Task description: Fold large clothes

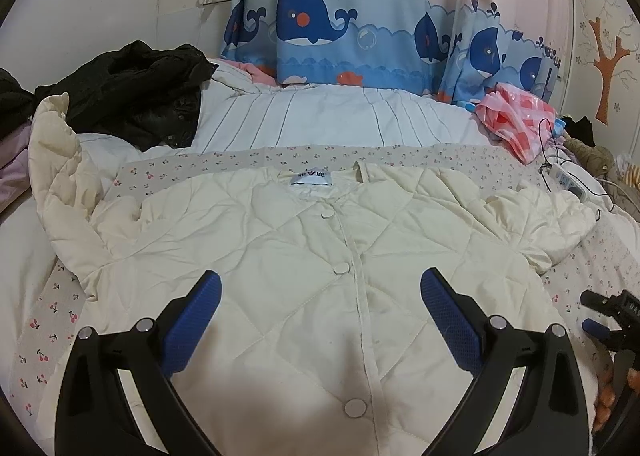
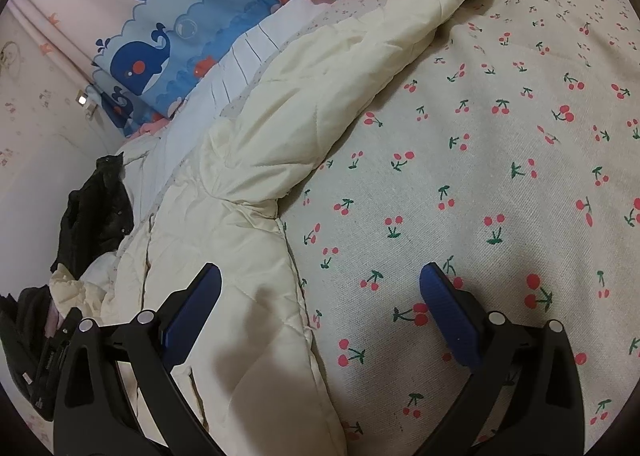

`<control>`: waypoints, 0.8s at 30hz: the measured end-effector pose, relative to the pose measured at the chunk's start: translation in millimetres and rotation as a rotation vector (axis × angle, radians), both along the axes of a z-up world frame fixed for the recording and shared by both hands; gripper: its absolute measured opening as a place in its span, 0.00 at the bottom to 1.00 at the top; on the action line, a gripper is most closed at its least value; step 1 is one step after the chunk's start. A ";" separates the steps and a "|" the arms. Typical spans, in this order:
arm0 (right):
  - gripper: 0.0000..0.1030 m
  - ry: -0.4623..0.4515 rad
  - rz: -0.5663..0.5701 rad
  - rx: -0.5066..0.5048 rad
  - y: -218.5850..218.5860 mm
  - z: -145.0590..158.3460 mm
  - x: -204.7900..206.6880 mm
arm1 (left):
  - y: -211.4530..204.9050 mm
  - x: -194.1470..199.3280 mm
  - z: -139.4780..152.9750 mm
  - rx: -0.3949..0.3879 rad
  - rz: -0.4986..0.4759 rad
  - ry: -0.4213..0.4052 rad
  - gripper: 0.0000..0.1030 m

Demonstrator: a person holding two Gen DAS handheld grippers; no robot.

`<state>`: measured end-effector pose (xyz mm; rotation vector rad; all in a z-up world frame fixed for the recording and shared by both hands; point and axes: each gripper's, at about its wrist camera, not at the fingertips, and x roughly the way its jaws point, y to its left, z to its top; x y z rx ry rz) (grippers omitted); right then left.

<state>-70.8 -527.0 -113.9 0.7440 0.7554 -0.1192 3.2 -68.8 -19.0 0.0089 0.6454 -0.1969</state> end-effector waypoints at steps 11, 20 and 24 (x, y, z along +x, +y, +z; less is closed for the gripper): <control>0.93 -0.149 -0.177 0.017 -112.5 43.4 30.7 | 11.0 7.7 -4.8 -0.020 0.026 0.030 0.93; 0.93 -0.106 -0.338 0.213 -219.7 19.1 98.9 | 15.0 11.9 -10.9 -0.019 0.043 0.044 0.93; 0.92 -0.134 -0.424 0.249 -238.0 7.5 118.2 | 15.2 13.7 -12.7 -0.010 0.043 0.046 0.93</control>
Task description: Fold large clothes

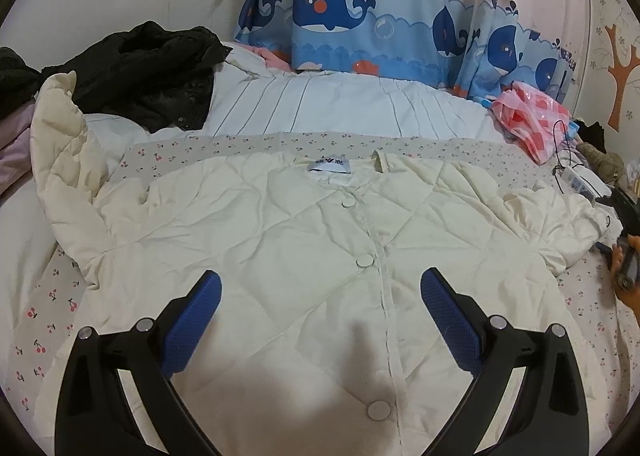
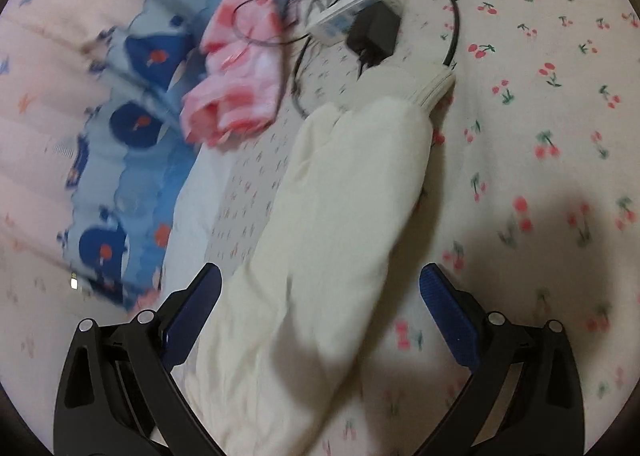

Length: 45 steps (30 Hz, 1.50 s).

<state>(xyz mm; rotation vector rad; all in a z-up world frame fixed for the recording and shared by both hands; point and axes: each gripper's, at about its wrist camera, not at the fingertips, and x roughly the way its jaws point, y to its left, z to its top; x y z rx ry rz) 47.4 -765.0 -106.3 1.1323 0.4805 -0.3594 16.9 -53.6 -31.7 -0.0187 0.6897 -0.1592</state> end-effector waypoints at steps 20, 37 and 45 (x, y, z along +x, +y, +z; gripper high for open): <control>0.40 -0.187 0.007 0.093 -3.5 -1.0 -11.4 | 16.4 4.6 4.1 -0.039 0.036 0.008 0.93; 0.09 -0.143 0.088 -0.138 25.7 60.9 -5.4 | 24.9 9.1 2.3 -0.065 0.057 0.026 0.93; 0.08 -0.187 0.144 -0.274 69.4 126.5 2.4 | 31.6 9.8 8.3 -0.075 0.073 0.016 0.93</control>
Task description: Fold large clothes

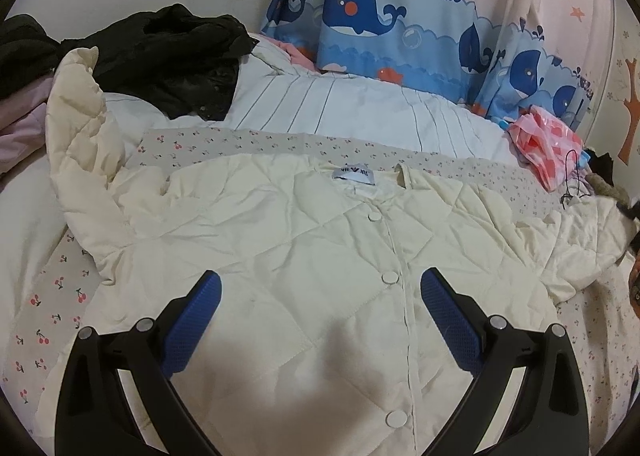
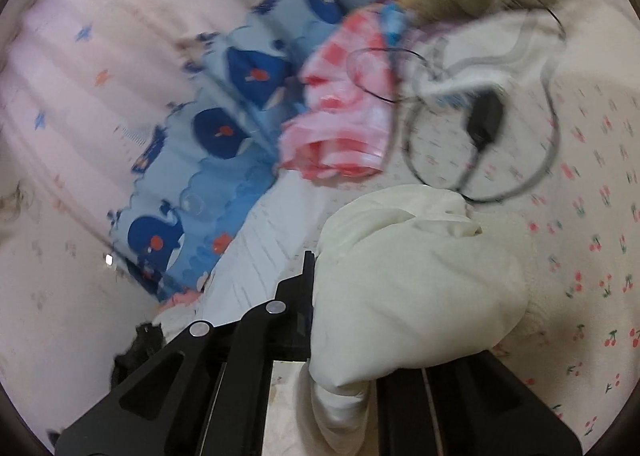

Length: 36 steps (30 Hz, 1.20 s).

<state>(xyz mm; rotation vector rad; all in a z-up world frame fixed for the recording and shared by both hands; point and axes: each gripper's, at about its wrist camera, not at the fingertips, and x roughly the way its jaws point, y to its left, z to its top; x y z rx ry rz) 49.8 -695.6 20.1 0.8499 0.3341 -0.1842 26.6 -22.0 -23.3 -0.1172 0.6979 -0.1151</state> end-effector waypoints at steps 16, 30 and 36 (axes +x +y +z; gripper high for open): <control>0.08 -0.088 0.334 -0.287 231.3 94.6 43.7 | 30.9 -15.3 28.2 0.036 0.039 -0.093 0.93; 0.08 -0.044 0.574 -0.396 427.3 69.8 66.5 | 82.4 -35.3 44.5 0.023 0.082 -0.124 0.93; 0.08 0.002 0.619 -0.384 469.6 42.2 82.1 | 97.9 -39.3 48.0 0.024 0.091 -0.129 0.93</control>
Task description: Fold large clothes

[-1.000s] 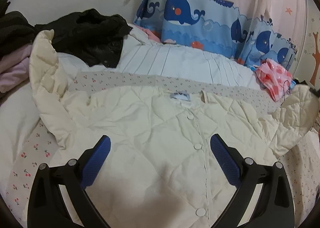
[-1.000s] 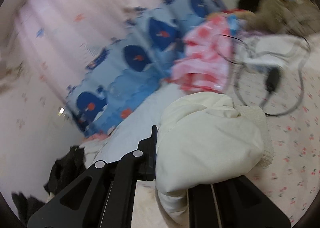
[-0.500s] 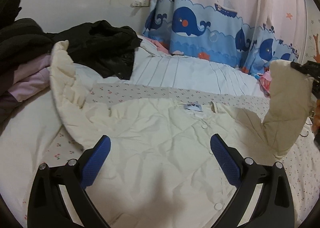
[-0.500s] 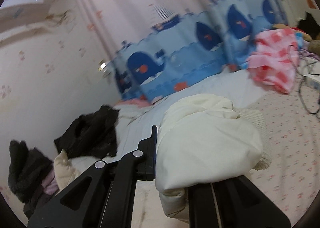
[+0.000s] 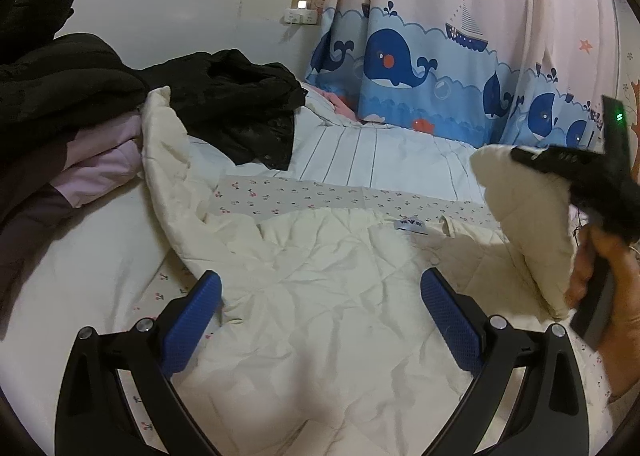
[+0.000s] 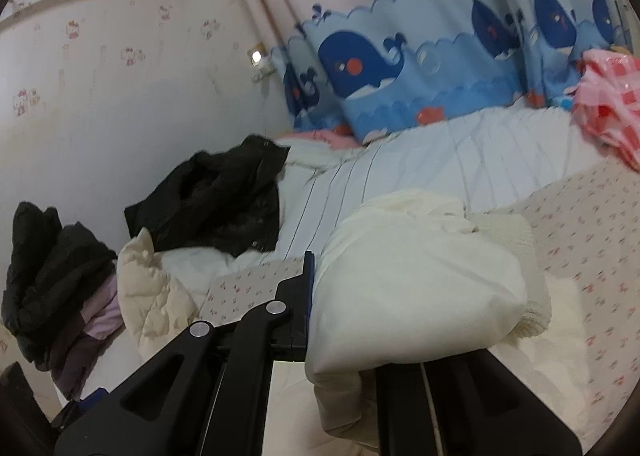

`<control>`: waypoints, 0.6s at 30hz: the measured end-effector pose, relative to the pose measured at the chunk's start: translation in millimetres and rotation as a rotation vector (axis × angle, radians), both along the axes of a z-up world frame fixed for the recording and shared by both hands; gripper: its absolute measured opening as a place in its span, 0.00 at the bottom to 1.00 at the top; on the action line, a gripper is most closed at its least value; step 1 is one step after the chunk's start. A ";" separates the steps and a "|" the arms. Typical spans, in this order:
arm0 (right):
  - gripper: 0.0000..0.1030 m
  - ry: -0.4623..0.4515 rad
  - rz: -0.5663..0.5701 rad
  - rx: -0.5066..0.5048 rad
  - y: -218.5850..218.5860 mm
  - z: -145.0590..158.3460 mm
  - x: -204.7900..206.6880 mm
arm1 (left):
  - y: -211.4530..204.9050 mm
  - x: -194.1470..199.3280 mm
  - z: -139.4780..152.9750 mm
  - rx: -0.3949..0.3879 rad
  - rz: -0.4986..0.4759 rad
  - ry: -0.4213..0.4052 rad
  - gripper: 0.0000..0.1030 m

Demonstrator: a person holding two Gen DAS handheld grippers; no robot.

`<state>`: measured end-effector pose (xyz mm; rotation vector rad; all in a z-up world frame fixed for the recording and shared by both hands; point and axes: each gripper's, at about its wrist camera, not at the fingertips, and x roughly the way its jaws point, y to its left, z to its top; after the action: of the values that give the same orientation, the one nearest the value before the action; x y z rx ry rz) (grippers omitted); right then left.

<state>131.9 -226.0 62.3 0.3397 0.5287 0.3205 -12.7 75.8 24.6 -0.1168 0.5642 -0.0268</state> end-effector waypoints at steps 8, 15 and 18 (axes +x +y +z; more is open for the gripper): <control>0.08 0.083 0.046 -0.028 50.0 -53.2 13.7 | 15.3 -4.0 3.0 -0.011 0.026 -0.005 0.93; 0.08 0.134 0.081 -0.064 78.4 -91.6 16.5 | 17.4 -5.8 4.3 -0.010 0.019 -0.010 0.93; 0.08 0.147 0.091 -0.072 86.4 -101.7 16.1 | 16.8 -5.8 4.3 -0.010 0.021 -0.009 0.93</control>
<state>147.9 -139.6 -39.4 0.2708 0.6996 0.3653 -18.5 92.6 29.0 -0.1320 0.5536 -0.0094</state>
